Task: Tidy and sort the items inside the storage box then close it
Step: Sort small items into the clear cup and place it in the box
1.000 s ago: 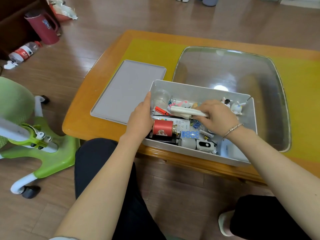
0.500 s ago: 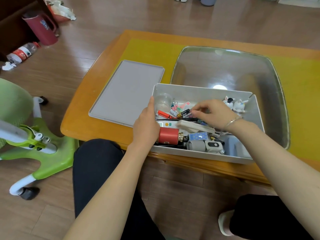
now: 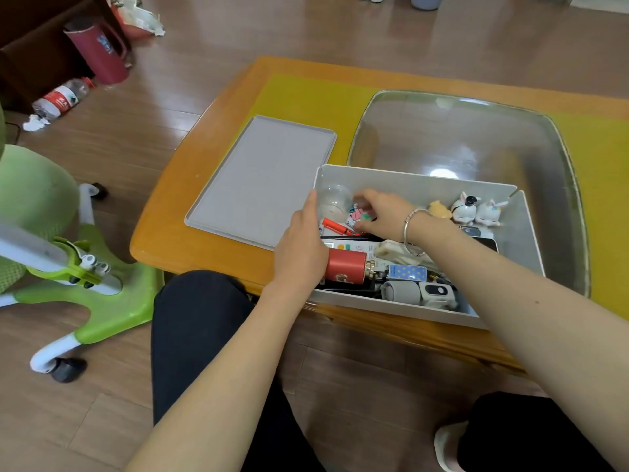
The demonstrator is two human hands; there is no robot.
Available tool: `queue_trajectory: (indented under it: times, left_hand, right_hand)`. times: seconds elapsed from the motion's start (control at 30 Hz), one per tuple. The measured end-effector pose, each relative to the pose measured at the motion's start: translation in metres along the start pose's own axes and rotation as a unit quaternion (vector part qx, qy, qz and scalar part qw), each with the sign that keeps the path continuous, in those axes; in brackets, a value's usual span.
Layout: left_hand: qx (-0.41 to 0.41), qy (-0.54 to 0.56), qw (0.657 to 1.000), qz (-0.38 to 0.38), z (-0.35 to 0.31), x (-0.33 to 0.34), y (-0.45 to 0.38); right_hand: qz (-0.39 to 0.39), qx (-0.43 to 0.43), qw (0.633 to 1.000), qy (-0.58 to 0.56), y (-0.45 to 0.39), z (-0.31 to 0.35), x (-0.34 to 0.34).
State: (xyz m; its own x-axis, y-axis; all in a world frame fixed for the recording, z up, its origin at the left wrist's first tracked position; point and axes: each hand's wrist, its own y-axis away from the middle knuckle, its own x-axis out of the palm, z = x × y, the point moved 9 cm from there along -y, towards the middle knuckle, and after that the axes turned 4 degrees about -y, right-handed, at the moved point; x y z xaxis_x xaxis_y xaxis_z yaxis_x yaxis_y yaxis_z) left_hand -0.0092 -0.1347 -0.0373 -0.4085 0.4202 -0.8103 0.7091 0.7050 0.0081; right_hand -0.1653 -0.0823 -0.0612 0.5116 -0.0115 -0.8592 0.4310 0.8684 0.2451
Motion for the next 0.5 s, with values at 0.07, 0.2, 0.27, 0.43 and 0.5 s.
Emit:
queue_trajectory:
  times: [0.07,0.2,0.27,0.43,0.5]
  left_hand:
    - [0.009,0.0,1.0,-0.014,-0.003,-0.003,-0.001]
    - [0.072,-0.086,0.992,-0.057,-0.018,-0.01,-0.012]
    - [0.104,-0.121,0.986,-0.044,-0.025,-0.011,-0.024]
    - [0.13,-0.241,0.961,0.03,-0.031,0.0,-0.055]
    - [0.134,-0.27,0.952,0.049,-0.034,0.005,-0.061]
  right_hand:
    - [-0.008,-0.004,1.0,-0.02,0.001,0.0,-0.001]
    - [-0.019,-0.013,1.0,-0.016,-0.002,0.003,-0.002]
    - [-0.024,-0.013,0.999,-0.025,-0.001,0.003,-0.003]
    - [-0.034,-0.032,0.998,-0.036,0.003,0.005,-0.005]
    - [-0.028,-0.033,0.998,-0.035,0.004,0.005,-0.005]
